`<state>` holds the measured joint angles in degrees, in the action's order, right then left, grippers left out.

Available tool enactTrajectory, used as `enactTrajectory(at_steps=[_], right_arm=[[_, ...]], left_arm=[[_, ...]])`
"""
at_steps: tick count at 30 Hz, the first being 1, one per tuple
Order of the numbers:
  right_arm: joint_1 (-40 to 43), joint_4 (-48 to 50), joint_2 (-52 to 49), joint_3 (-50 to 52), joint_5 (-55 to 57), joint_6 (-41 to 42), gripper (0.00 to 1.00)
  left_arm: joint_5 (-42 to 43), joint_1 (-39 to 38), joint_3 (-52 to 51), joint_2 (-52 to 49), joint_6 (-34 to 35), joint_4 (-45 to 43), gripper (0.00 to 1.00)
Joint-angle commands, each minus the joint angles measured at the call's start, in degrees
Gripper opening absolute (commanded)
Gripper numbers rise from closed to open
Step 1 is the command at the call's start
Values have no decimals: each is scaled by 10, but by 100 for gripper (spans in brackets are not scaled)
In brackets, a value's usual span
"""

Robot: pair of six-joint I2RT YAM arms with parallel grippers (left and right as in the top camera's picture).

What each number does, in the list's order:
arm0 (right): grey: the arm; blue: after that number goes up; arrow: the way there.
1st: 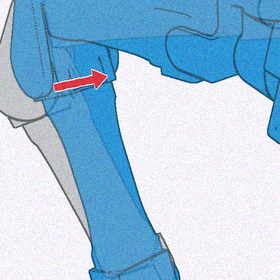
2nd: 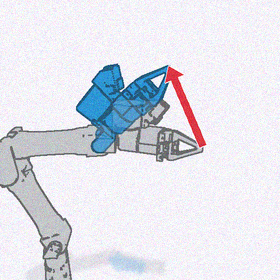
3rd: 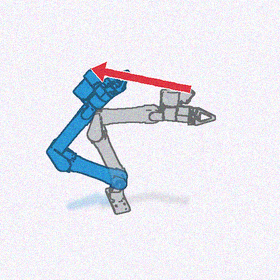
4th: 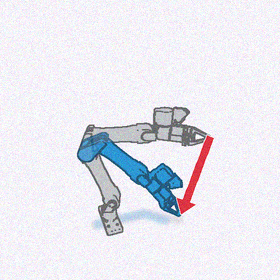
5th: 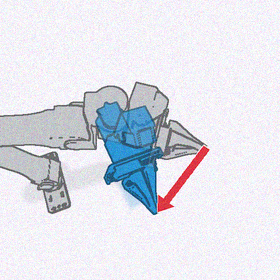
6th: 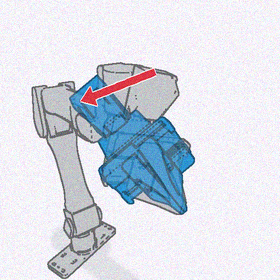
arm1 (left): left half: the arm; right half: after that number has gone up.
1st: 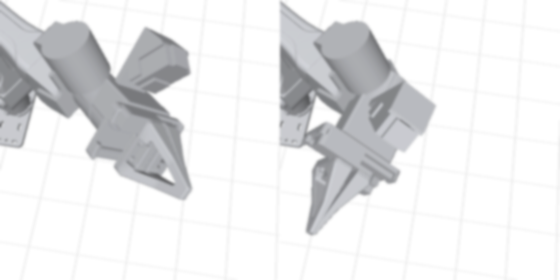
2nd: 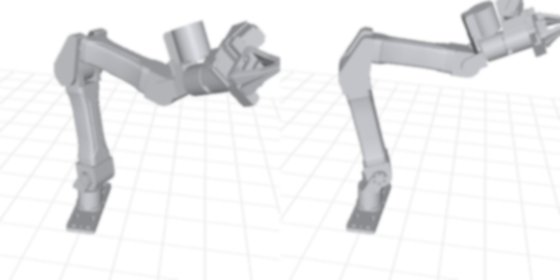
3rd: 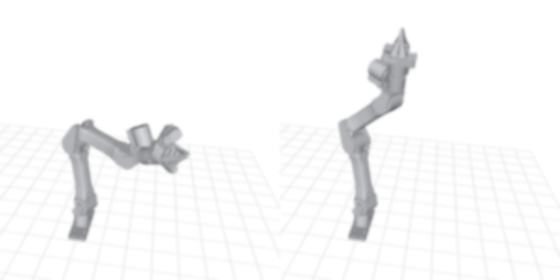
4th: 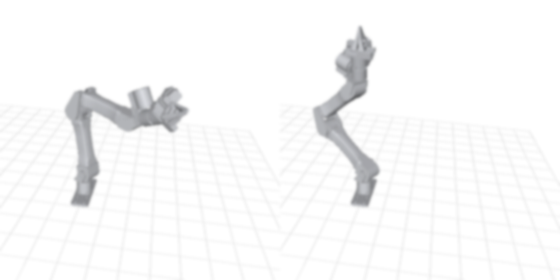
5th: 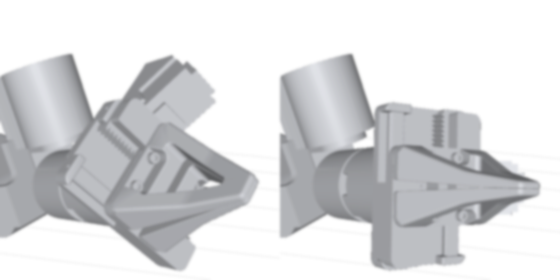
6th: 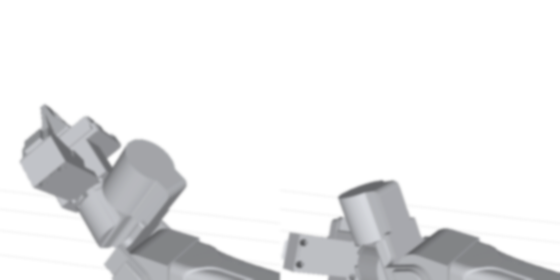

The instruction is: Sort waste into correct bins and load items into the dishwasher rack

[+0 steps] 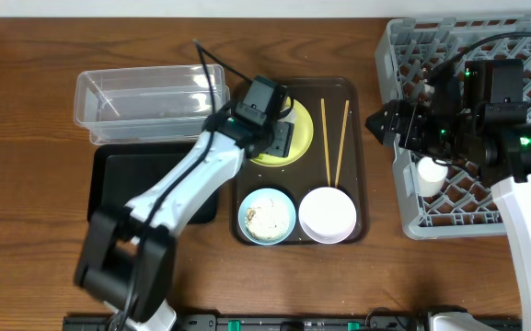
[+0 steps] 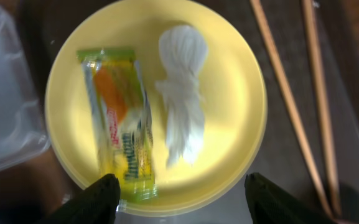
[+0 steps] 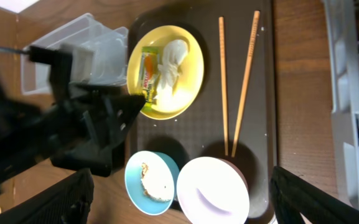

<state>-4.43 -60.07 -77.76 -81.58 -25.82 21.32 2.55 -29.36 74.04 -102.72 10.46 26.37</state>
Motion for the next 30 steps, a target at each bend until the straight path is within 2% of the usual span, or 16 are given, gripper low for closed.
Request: enactTrajectory(at_steps=[1, 6, 11, 17, 25, 30], right_arm=[[-5, 0, -2, -1, 16, 16, 88], [-5, -1, -2, 0, 16, 16, 88], [-5, -5, -2, 0, 16, 16, 88], [-5, -5, -2, 0, 16, 16, 88], [-5, -10, -2, 0, 16, 16, 88], [-5, -10, -2, 0, 16, 16, 88]], left_arm=[[-15, 4, 1, -52, -10, -38, 67], [39, 4, 1, -109, -11, -135, 62], [39, 4, 1, -145, -10, -167, 47], [50, 5, 2, -140, -10, -155, 6], [56, 42, 6, 31, 8, -89, 6], [-27, 113, 6, 79, 7, -37, 6]])
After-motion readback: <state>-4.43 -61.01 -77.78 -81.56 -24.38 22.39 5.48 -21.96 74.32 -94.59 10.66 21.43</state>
